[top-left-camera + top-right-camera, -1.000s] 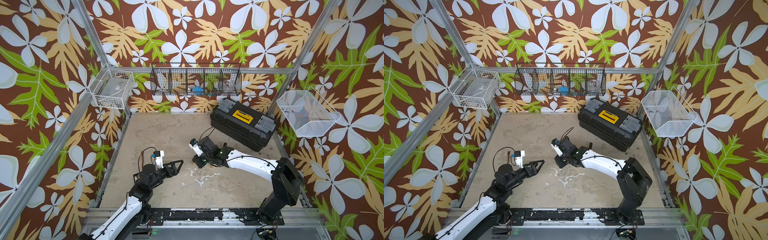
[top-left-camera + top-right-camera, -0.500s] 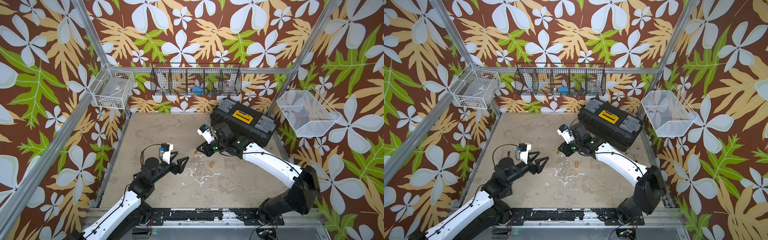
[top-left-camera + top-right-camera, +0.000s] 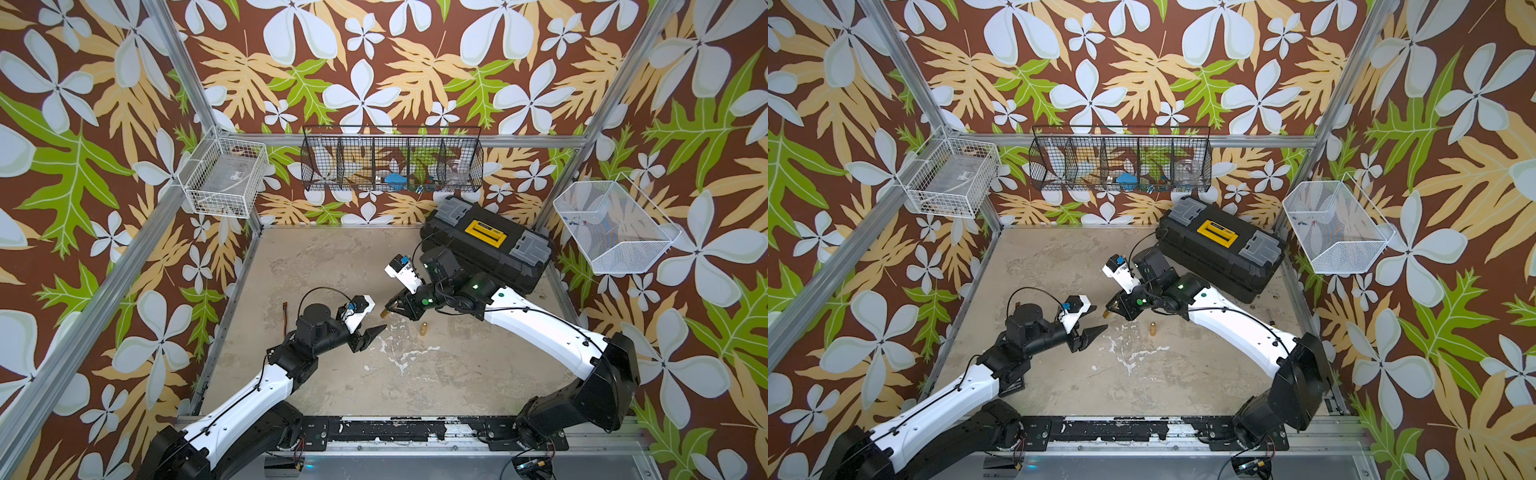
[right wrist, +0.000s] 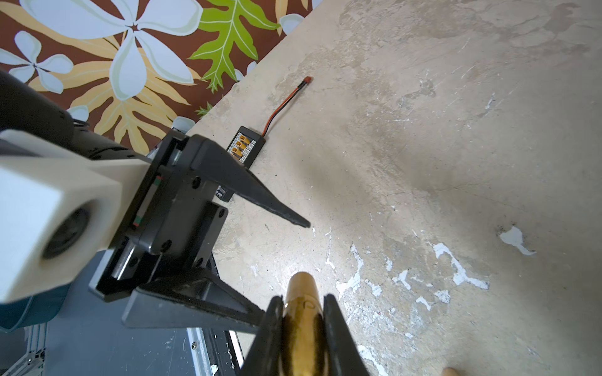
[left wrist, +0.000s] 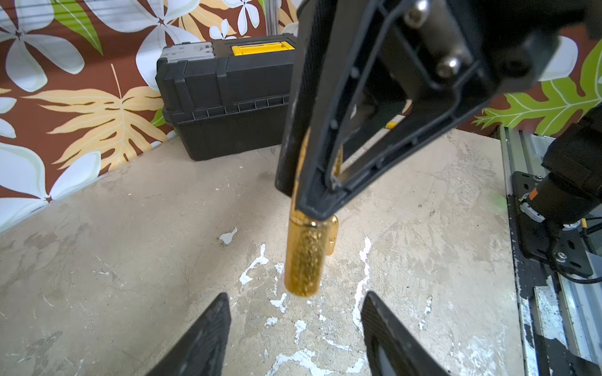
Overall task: Open the lipstick cap
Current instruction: Open the cover of the lipstick.
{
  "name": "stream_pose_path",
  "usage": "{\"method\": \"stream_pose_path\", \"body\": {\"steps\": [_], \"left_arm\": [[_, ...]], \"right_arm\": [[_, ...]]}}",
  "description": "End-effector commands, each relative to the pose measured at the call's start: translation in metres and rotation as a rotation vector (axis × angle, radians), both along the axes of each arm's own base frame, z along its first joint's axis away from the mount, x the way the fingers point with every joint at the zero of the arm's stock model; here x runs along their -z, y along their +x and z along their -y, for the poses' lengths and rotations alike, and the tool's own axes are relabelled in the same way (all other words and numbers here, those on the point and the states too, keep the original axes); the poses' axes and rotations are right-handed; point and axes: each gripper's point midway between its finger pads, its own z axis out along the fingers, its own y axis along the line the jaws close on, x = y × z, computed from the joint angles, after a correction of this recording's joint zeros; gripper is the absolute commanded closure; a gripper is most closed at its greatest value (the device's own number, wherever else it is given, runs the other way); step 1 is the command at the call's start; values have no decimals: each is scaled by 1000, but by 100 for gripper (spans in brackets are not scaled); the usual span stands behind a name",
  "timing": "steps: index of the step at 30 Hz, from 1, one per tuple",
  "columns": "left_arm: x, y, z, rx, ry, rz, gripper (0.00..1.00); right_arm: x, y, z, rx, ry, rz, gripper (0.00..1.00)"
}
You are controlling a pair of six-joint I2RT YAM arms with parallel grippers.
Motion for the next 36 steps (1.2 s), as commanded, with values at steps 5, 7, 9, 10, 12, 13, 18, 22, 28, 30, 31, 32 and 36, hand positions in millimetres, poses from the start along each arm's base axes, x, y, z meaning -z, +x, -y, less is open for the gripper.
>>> {"method": "stream_pose_path", "body": {"steps": [5,7,9,10,12,13,18,22,28,30,31,32,36], "left_arm": [[-8,-5,6,50,-16,57,40],[-7,-6,6,57,-15,59,42],[-7,-7,6,65,-11,65,44],[-7,-8,6,67,-11,66,45],[-8,-8,6,69,-10,72,49],[-7,-8,6,71,-7,73,51],[-7,-9,6,74,-1,84,56],[-8,-9,6,75,-3,87,58],[-9,-8,6,75,1,94,69],[-9,-8,5,71,4,94,74],[-8,-8,5,71,8,95,75],[-8,-8,5,72,12,96,76],[-6,-9,5,78,13,94,80]], "right_arm": [[-3,-10,-10,-48,8,6,82],[-2,-10,-11,-51,7,3,82],[-2,-11,-13,-55,6,2,82],[-2,-10,-13,-55,5,2,82],[-2,-11,-14,-61,2,0,82],[-2,-12,-14,-63,1,0,82],[-2,-13,-17,-72,5,-3,82],[0,-15,-18,-82,-1,-7,82],[4,-15,-20,-84,-11,-14,82],[3,-14,-20,-82,-9,-12,82],[2,-14,-20,-83,-6,-11,82],[1,-14,-20,-82,-4,-9,82],[-2,-14,-19,-76,4,-3,82]]}}
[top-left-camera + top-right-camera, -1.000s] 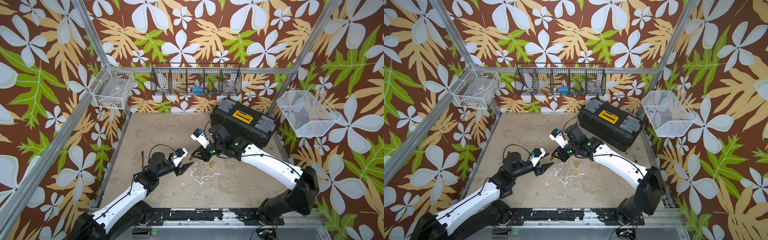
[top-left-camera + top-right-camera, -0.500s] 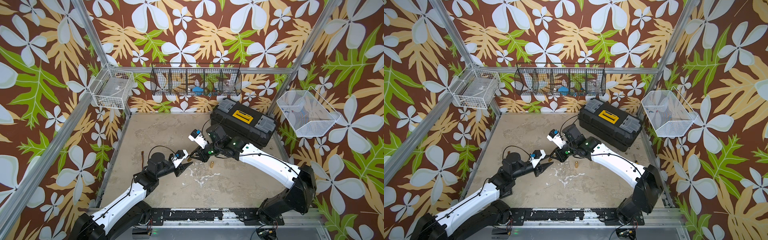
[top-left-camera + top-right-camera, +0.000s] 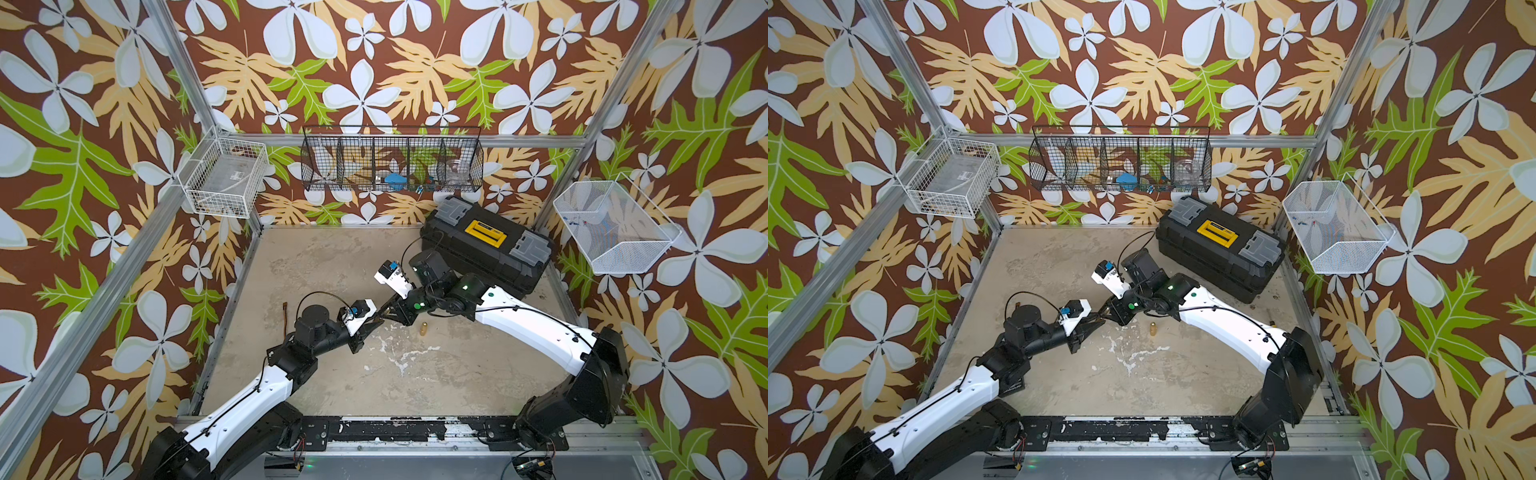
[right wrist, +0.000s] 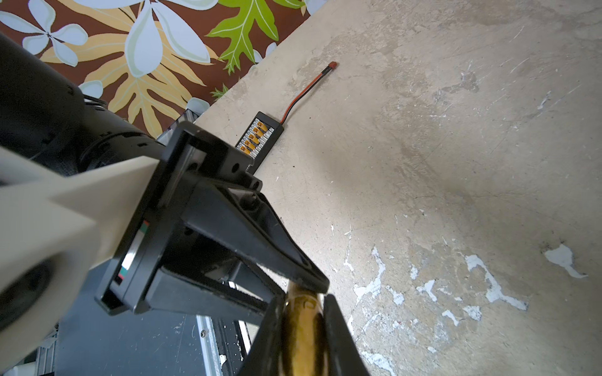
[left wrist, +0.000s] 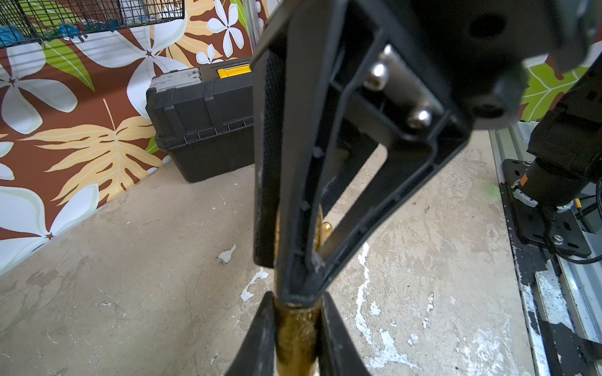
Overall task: Open the lipstick cap
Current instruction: Open the cover of the lipstick.
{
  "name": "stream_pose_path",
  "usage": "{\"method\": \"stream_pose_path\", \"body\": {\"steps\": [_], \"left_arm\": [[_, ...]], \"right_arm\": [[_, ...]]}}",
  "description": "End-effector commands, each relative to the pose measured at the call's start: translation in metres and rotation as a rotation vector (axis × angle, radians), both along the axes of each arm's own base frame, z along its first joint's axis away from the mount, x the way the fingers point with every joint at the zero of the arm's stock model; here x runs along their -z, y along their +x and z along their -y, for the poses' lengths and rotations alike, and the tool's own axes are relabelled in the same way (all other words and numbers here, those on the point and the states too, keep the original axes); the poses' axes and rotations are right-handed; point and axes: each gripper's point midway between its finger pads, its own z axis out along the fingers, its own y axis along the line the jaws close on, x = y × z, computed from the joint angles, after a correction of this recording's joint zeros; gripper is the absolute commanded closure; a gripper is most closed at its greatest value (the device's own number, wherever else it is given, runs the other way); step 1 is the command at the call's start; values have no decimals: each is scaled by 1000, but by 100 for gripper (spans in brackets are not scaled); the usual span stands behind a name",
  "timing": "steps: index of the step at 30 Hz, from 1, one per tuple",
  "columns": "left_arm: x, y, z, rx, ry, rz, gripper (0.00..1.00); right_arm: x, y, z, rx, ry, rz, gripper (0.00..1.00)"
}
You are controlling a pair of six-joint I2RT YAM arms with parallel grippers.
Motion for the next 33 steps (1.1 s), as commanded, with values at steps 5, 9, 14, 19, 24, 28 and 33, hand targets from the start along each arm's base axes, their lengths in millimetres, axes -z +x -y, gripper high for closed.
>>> {"method": "stream_pose_path", "body": {"steps": [5,9,14,19,24,28,33], "left_arm": [[-4,-4,3,28,-5,22,87],[-5,-5,3,29,-31,5,88],[-5,-5,2,20,-40,4,89],[-6,-4,2,14,-49,6,90],[-7,-5,1,8,-67,1,91],[-8,-4,0,-5,-74,-1,91],[-7,-4,0,-2,-77,-4,91]], "right_arm": [[-6,0,-1,7,17,3,77],[-7,1,-1,17,21,2,72],[-6,2,0,26,18,4,70],[-4,2,1,27,12,0,70],[-2,1,1,30,9,-5,70],[-3,2,1,30,13,-2,70],[-2,2,0,33,15,-8,71]]}}
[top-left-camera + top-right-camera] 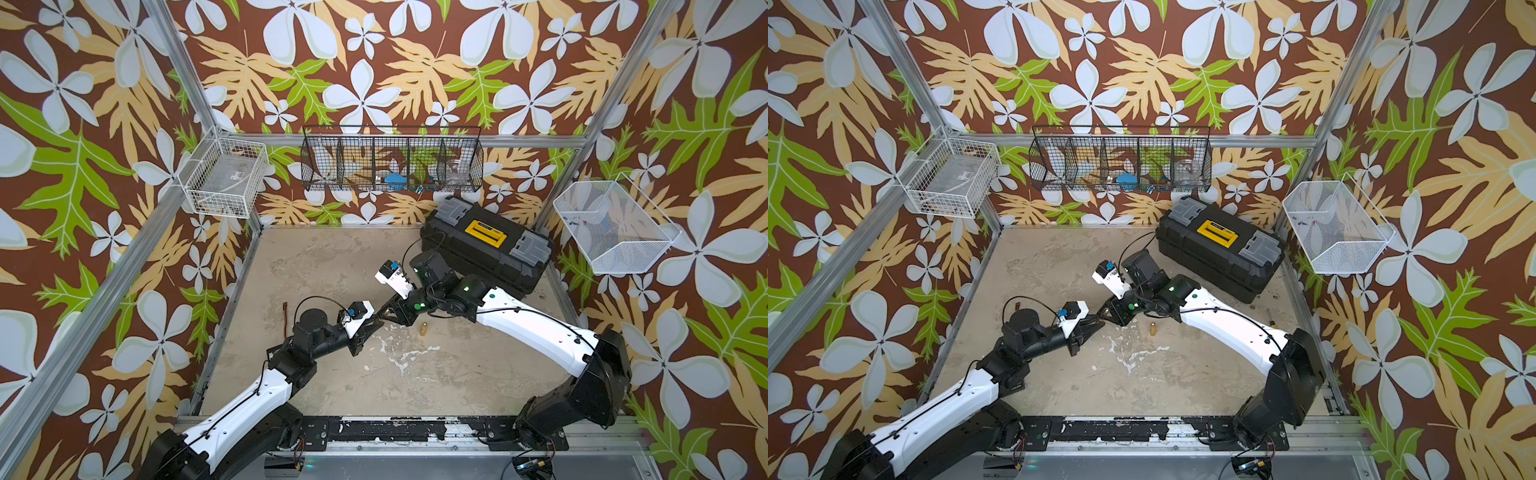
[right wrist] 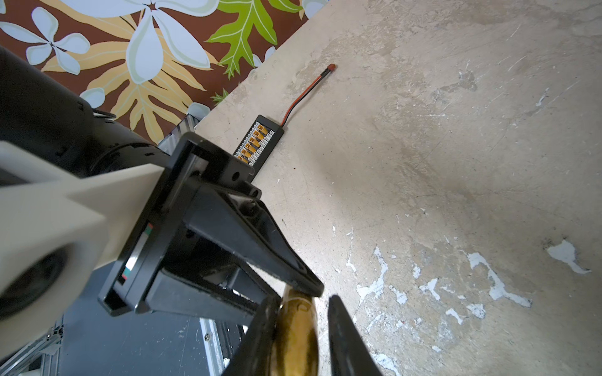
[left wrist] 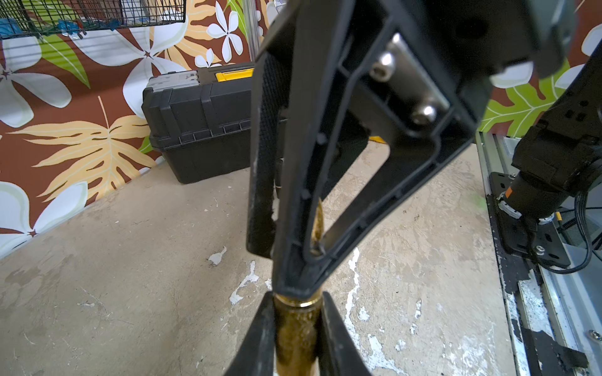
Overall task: Open the lipstick cap
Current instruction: Open the cover of the lipstick.
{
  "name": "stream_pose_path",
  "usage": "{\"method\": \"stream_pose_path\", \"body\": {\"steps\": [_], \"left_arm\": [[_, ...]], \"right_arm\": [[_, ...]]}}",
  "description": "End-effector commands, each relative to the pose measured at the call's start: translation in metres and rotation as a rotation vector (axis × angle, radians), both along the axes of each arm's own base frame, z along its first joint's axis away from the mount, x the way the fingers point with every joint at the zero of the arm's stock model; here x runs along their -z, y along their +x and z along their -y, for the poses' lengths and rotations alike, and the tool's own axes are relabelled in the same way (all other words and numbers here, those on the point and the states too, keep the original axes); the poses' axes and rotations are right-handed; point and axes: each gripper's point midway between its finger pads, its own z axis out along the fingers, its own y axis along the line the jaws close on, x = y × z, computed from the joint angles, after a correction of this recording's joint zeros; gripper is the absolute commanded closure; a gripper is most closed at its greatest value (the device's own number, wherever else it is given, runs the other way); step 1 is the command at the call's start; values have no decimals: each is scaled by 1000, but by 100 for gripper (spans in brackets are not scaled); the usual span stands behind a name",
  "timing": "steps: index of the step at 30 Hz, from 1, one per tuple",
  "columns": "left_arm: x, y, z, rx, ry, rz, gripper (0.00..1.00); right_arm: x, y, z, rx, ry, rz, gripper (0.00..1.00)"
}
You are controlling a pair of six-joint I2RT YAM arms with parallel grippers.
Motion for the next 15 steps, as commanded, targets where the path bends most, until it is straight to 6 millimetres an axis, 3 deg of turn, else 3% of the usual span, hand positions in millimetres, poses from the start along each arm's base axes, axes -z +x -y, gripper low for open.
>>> {"method": "stream_pose_path", "body": {"steps": [1,15], "left_arm": [[-8,1,0,-5,-27,19,91],[-3,0,-1,-4,-14,15,91]], "right_arm": [[-1,2,-1,11,6,3,71],[-14,10,0,48,16,36,82]]}}
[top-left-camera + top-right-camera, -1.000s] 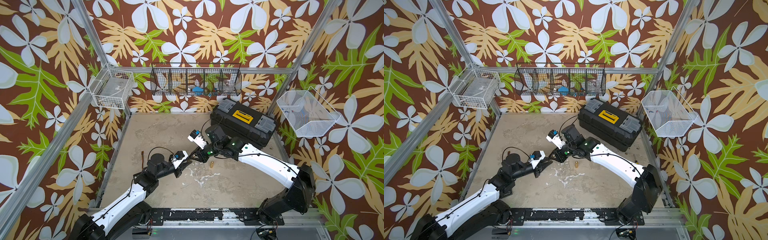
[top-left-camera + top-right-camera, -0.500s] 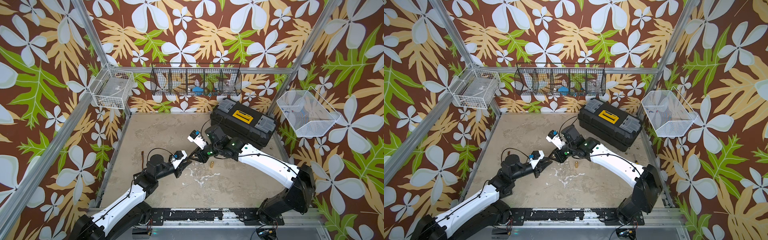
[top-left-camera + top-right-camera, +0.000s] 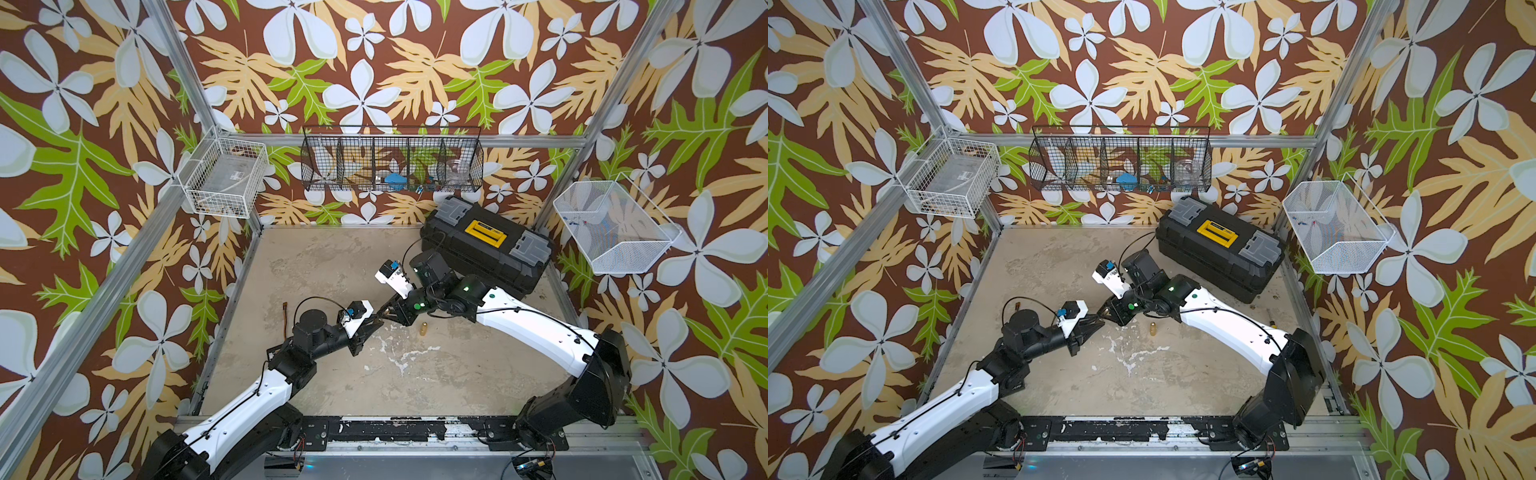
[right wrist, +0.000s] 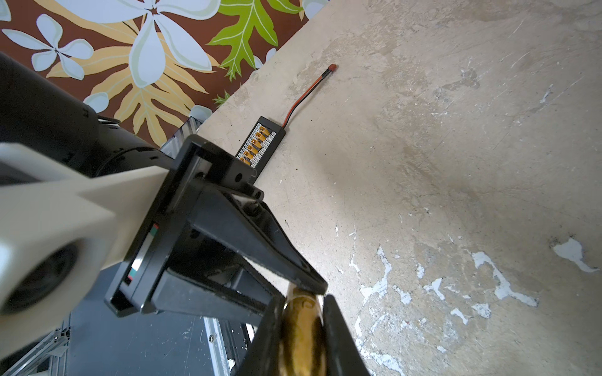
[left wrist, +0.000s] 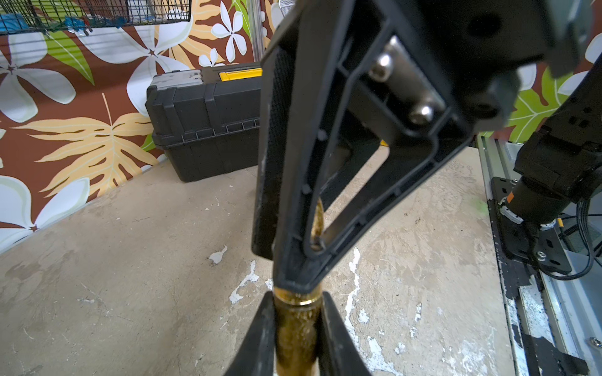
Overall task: Open the lipstick cap
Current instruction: Open the cover of the lipstick, then place the cover at the center of the board.
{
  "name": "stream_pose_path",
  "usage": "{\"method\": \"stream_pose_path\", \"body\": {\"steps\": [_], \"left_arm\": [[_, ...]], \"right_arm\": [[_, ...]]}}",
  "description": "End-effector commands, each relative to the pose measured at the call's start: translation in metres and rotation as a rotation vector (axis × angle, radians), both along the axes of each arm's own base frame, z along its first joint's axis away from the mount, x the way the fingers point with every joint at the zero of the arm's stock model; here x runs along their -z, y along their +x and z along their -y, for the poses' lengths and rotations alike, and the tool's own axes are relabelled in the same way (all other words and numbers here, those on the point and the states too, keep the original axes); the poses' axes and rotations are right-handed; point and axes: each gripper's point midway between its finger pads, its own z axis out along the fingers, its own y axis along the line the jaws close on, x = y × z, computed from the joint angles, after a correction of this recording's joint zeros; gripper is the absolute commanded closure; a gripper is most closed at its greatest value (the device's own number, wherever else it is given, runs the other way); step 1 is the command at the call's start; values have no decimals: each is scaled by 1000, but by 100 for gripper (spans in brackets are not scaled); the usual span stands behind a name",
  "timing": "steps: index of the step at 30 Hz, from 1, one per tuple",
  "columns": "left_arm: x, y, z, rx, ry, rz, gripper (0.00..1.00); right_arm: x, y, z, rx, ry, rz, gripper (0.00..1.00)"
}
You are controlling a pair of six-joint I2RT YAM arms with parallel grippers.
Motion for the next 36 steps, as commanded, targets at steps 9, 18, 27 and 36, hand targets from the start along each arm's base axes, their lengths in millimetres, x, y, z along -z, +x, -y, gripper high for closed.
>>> {"method": "stream_pose_path", "body": {"steps": [9,18,27,36], "left_arm": [[2,-1,-1,5,21,16,91],[-1,7,-13,-100,-5,-3,91],[-24,2,-33,-200,-101,36,91],[-34,-3,-34,-188,-113,44,91]], "right_arm": [[-33,19,7,98,25,113,83],[-45,50,21,250,10,211,82],[48,94,29,341,-193,160,82],[136,115,19,392,-309,63,83]]}}
